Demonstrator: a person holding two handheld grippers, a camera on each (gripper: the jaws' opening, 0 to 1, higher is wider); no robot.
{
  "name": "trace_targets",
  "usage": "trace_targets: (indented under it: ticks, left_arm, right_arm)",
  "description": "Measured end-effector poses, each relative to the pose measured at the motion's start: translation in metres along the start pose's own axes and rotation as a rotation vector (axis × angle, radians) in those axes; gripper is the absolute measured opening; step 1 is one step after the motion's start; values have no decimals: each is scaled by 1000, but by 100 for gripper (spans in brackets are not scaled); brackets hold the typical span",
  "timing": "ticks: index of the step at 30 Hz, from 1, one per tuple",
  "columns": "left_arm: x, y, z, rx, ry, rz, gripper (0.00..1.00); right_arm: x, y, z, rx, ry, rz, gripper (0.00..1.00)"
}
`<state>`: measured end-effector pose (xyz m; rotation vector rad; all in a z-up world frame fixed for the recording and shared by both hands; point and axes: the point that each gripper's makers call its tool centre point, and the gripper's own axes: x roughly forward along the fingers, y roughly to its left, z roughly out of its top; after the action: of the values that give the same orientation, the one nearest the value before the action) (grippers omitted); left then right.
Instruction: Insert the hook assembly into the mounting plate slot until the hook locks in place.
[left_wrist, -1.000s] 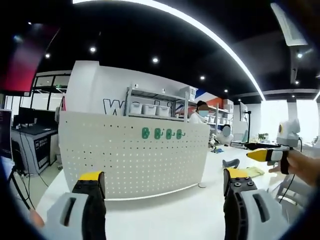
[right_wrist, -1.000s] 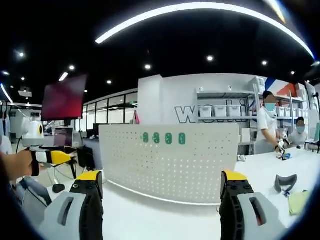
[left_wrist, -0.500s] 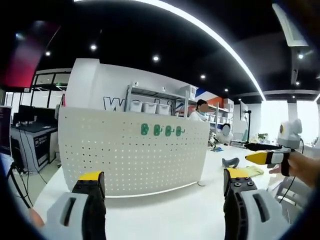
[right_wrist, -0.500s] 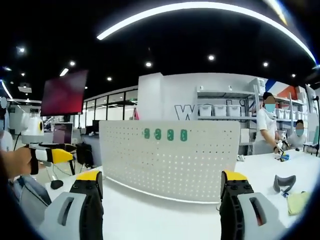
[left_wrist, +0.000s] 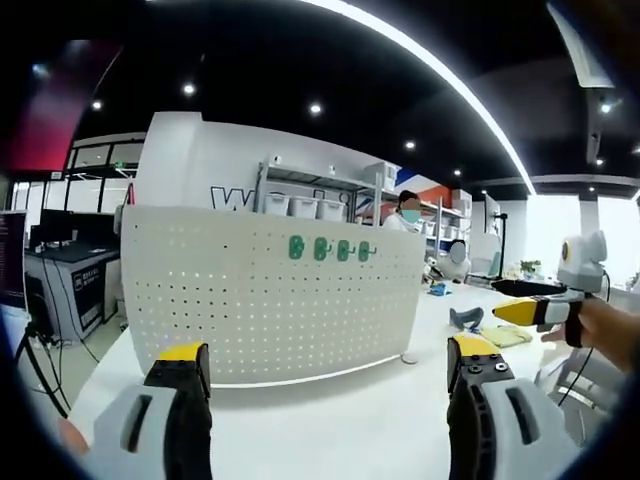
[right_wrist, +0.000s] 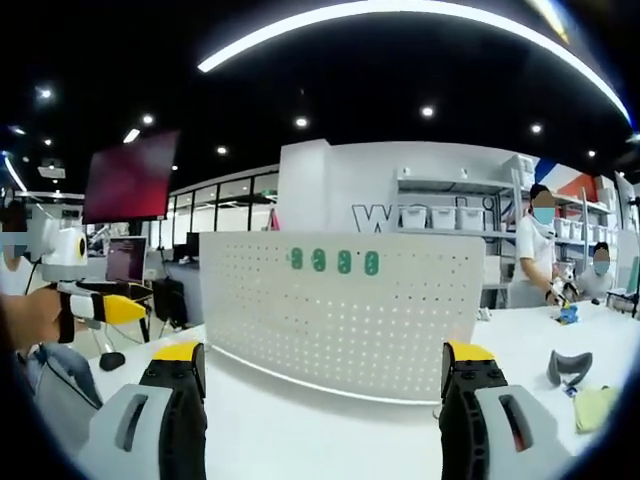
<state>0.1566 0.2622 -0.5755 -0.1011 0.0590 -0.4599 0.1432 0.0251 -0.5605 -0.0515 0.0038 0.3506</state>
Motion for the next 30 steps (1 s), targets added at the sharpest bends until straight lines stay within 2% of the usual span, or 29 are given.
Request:
trace_targets:
  ticks: [30]
  left_arm:
    - [5,-3,-4,11,25,-8,100]
  right_arm:
    - [2,3,-4,-6,16,12,100]
